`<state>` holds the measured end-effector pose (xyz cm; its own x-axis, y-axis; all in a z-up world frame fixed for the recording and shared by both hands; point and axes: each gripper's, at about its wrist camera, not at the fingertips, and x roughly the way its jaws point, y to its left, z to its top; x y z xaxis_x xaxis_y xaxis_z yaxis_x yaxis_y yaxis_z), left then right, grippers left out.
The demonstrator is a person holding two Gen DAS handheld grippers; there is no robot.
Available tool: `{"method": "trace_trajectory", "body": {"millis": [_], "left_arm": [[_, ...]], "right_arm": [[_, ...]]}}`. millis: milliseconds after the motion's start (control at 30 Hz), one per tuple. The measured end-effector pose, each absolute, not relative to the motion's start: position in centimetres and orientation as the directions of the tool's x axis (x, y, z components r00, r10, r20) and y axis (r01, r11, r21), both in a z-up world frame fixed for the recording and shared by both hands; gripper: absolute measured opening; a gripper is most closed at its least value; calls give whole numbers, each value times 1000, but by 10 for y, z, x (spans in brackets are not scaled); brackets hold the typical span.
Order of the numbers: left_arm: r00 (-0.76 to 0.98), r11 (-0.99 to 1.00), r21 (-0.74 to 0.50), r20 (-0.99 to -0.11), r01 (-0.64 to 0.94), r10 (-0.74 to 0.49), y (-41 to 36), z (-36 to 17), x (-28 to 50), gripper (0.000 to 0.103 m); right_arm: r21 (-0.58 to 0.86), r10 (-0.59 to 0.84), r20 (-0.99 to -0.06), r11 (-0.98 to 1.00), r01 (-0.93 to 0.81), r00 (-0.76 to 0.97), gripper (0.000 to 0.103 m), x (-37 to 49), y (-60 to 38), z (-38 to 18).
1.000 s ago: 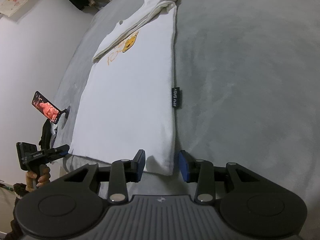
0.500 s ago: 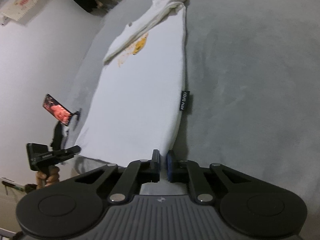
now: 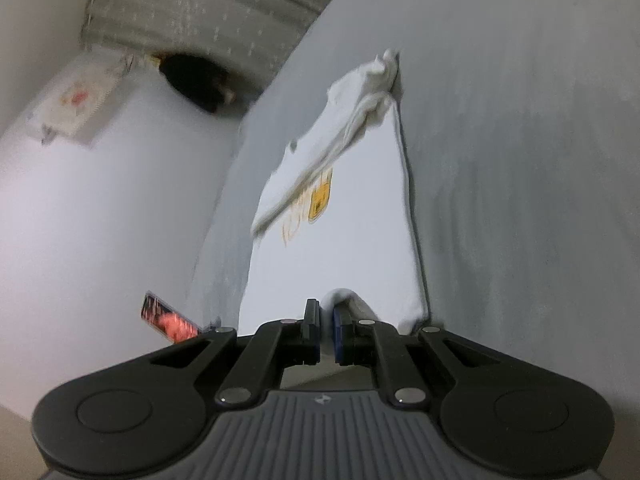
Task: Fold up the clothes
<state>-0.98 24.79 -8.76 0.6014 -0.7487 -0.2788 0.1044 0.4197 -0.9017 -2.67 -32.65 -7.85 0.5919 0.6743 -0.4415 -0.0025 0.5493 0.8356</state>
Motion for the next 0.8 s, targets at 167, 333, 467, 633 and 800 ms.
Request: {"method": "trace_trajectory", "body": {"millis": [167, 333, 467, 633, 800], "left_arm": [[666, 366, -928, -231, 68, -709, 241, -103, 14, 14], [718, 362, -931, -275, -34, -639, 238, -130, 35, 14], [742, 387, -919, -313, -79, -592, 233, -137, 54, 14], [789, 425, -901, -324, -89, -522, 234, -132, 58, 21], [807, 429, -899, -317, -88, -498, 244, -125, 53, 29]], "right_arm": [[855, 621, -398, 517, 29, 675, 10, -5, -331, -81], [857, 552, -407, 506, 96, 727, 10, 14, -333, -94], [848, 526, -416, 518, 108, 742, 10, 26, -328, -101], [852, 505, -398, 513, 105, 765, 14, 28, -335, -103], [841, 426, -370, 532, 102, 826, 38, 12, -348, -98]]}}
